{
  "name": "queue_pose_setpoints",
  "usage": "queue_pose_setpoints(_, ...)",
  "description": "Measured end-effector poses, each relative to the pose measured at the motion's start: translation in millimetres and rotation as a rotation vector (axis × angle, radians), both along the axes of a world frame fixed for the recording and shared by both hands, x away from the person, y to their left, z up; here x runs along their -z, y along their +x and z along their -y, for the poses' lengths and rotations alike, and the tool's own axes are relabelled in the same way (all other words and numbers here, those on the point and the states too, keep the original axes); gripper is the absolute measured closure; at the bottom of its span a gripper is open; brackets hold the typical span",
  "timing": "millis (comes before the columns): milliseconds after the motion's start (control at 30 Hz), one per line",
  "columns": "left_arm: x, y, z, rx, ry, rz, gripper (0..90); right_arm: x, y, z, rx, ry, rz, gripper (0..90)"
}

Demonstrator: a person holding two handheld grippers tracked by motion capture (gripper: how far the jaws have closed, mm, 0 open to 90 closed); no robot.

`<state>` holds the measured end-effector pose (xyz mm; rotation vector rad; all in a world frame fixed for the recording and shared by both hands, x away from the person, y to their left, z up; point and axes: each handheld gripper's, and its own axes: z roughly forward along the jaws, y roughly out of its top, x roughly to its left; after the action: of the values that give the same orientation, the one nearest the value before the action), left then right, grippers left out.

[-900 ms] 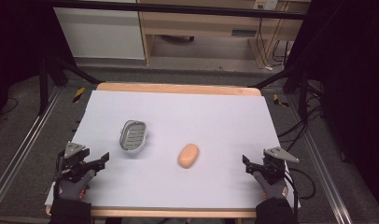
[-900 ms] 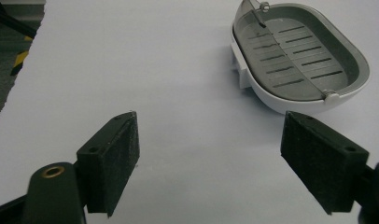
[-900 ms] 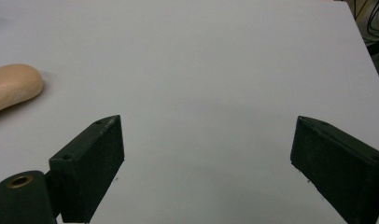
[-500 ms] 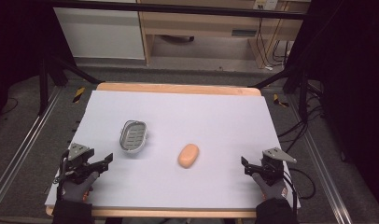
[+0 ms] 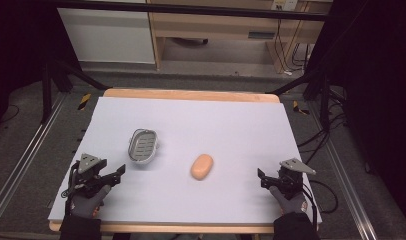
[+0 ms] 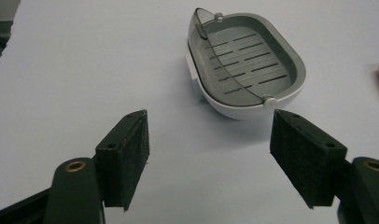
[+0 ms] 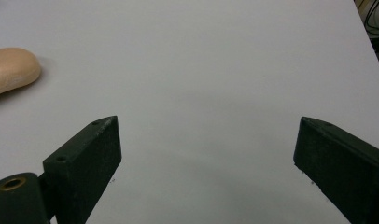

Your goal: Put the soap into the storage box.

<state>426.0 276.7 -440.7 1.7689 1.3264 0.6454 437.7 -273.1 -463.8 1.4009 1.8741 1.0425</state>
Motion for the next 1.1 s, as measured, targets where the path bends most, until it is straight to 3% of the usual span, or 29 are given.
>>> queue_pose_setpoints(1100, -6.8, -3.2, 41.5, 0.089, 0.011, 0.006, 25.7, -1.1, 1.1, -2.7, 0.005, -0.001, -0.007, 6.9)
